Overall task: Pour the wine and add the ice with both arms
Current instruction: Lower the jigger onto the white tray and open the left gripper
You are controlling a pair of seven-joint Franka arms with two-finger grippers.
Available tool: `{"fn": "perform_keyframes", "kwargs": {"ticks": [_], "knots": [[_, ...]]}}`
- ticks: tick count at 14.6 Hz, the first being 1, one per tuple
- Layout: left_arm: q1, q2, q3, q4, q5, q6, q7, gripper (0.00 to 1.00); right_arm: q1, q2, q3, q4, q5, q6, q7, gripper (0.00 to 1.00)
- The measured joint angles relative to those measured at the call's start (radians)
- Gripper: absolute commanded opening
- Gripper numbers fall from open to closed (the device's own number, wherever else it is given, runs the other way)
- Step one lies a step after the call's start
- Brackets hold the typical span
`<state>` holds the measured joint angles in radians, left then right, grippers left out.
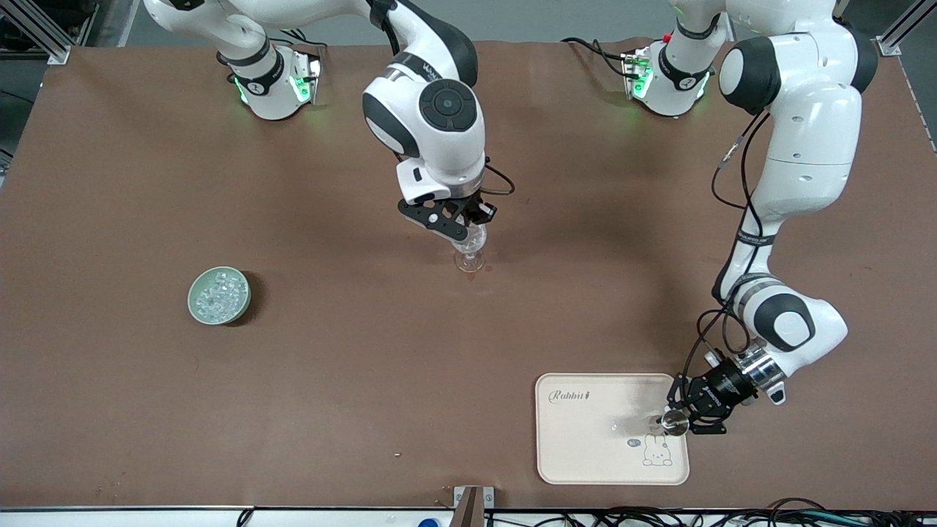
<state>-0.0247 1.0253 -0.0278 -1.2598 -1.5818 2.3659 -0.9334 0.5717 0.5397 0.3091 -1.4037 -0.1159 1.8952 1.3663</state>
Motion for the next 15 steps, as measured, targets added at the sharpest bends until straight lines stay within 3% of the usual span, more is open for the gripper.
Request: {"fn": "perform_keyframes", "kwargs": {"ticks": [4,5,6,11,15], "knots": [[-0.007,0.011,-0.049,0.001,-0.023,0.050,0.000,0.12,0.000,0.008,0.001,-0.005,-0.001,0.000,0.000,0.14],[-0.007,0.012,-0.049,0.001,-0.032,0.052,0.000,0.33,0.000,0.010,0.002,-0.005,-0.001,0.000,0.000,0.15],[-0.006,0.013,-0.049,0.001,-0.035,0.054,0.000,0.99,0.000,0.013,0.002,-0.005,-0.001,0.000,0.000,0.16],[0.028,0.013,-0.049,0.004,-0.035,0.033,0.004,1.00,0.000,0.019,0.002,-0.005,-0.001,0.002,0.000,0.19],[0.075,0.001,-0.042,0.006,0.017,-0.109,0.014,1.00,-0.002,0.019,0.001,-0.005,-0.001,0.004,0.000,0.25]]}}
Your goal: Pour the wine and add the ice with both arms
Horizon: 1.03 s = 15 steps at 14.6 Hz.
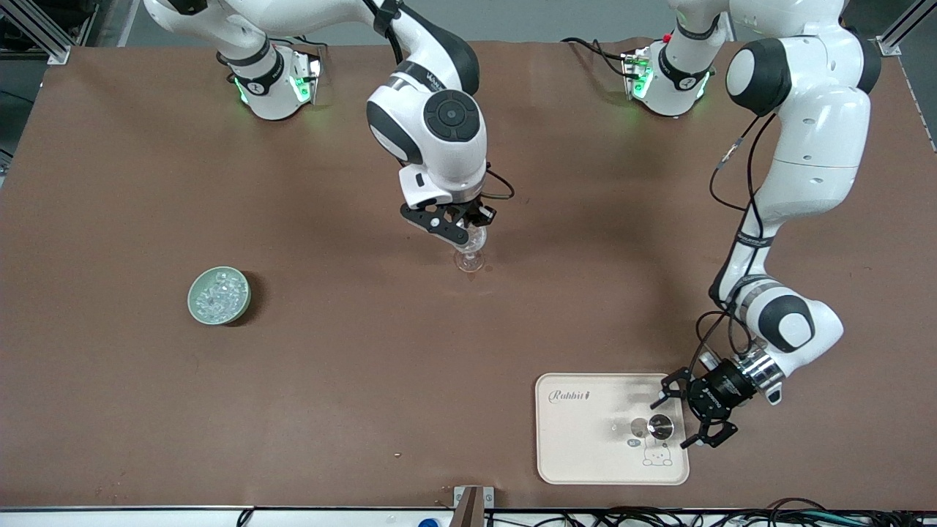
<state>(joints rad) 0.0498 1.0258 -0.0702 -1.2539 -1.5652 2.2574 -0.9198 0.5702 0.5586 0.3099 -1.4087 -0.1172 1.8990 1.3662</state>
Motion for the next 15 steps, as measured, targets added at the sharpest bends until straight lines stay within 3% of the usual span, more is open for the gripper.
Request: {"fn": "perform_keyframes", "kwargs": {"ticks": [3,6,8,10,14,15], "knots": [[0.026,-0.036,0.000,0.000,0.243,-0.046,-0.005,1.00,-0.001,0.000,0.000,0.000,0.000,0.000,0.000,0.34],[0.033,-0.087,0.000,0.001,0.571,-0.061,-0.011,1.00,-0.003,0.000,-0.001,0.001,0.000,0.001,0.000,0.34],[0.033,-0.124,-0.001,0.003,0.798,-0.061,-0.014,1.00,-0.004,0.000,-0.001,0.002,-0.001,0.001,0.000,0.40],[0.029,-0.153,-0.002,0.013,0.956,-0.048,-0.013,1.00,-0.005,0.000,-0.002,0.003,-0.001,0.002,0.000,0.54],[0.020,-0.216,-0.002,0.048,1.106,0.002,-0.005,1.00,-0.017,-0.005,-0.003,0.030,-0.001,0.002,0.000,1.00],[0.020,-0.245,-0.006,0.049,1.181,0.002,-0.003,1.00,-0.028,-0.015,-0.003,0.043,-0.003,0.001,0.000,1.00]]}}
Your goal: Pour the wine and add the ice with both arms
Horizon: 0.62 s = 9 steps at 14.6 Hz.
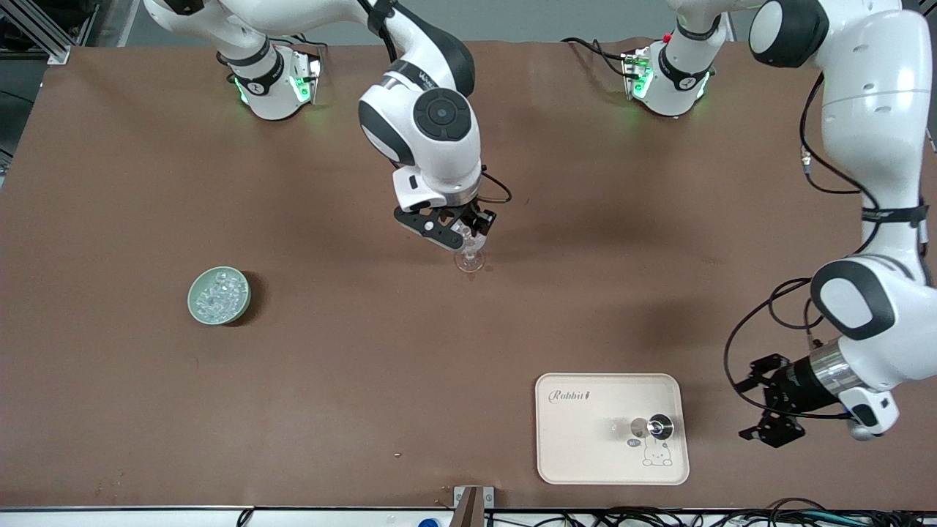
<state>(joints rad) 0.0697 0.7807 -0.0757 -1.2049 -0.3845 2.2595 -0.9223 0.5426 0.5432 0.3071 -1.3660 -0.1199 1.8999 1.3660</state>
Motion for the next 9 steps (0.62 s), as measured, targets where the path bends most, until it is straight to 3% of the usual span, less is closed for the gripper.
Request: {"fn": "perform_keyframes", "kwargs": {"ticks": [2,4,9], "knots": [[-0.001,-0.063,-0.025,-0.002,0.182,-0.009,0.009,1.00,-0.032,-0.046,-0.001,0.017,-0.011,-0.007,-0.002,1.00],[-0.007,-0.126,-0.048,-0.005,0.292,-0.066,0.074,1.00,-0.084,-0.116,-0.001,0.023,-0.029,-0.058,-0.033,1.00],[-0.022,-0.283,-0.048,-0.010,0.322,-0.290,0.445,1.00,-0.335,-0.312,-0.018,0.026,-0.040,-0.273,-0.367,1.00]]}}
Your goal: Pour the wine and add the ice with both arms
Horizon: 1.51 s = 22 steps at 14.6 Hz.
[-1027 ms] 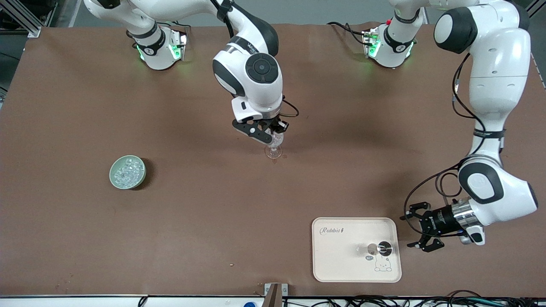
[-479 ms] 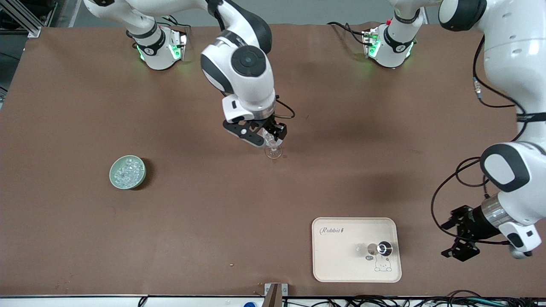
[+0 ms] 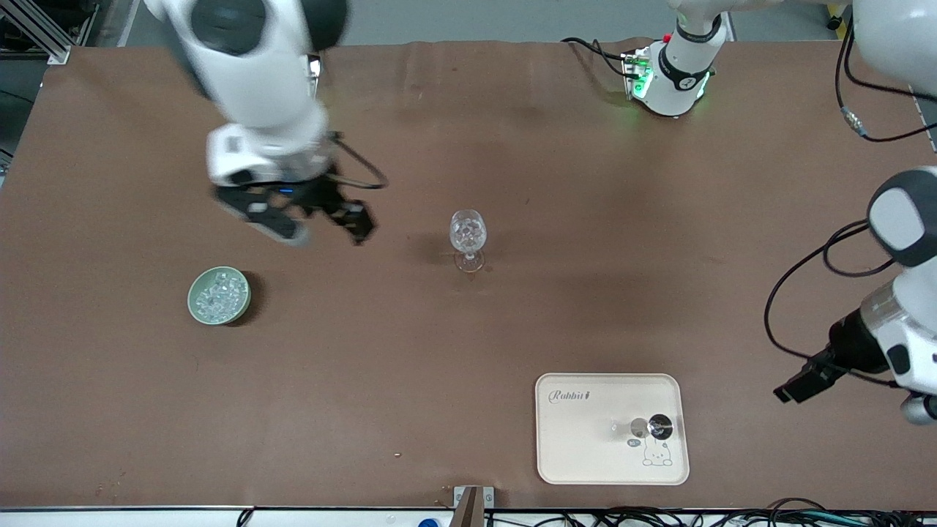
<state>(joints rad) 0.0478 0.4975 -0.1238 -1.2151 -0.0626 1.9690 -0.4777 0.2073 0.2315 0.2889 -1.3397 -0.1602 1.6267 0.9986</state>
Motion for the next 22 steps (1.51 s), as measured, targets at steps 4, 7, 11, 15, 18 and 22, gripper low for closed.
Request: {"fn": "perform_keyframes", "kwargs": {"ticks": [4,7,11,15,18,22], "knots": [[-0.006,-0.145,0.009,-0.034,0.004,-0.185,0.214,1.00,-0.094,-0.082,-0.212,-0.005,0.003,-0.069,-0.416,0.99],[-0.030,-0.297,0.010,-0.163,0.044,-0.227,0.290,1.00,-0.123,-0.089,-0.363,-0.009,0.060,-0.076,-0.707,0.99],[-0.067,-0.527,0.012,-0.424,0.058,-0.236,0.362,1.00,-0.186,-0.107,-0.449,-0.015,0.145,-0.127,-0.902,1.00],[-0.118,-0.671,0.052,-0.599,0.058,-0.251,0.380,1.00,-0.200,-0.146,-0.443,-0.053,0.163,-0.134,-0.912,1.00],[-0.158,-0.655,0.100,-0.556,0.058,-0.297,0.382,1.00,-0.199,-0.150,-0.435,-0.061,0.163,-0.138,-0.913,1.00],[-0.156,-0.530,0.109,-0.385,0.058,-0.385,0.382,1.00,-0.199,-0.150,-0.423,-0.063,0.163,-0.138,-0.913,1.00]]}}
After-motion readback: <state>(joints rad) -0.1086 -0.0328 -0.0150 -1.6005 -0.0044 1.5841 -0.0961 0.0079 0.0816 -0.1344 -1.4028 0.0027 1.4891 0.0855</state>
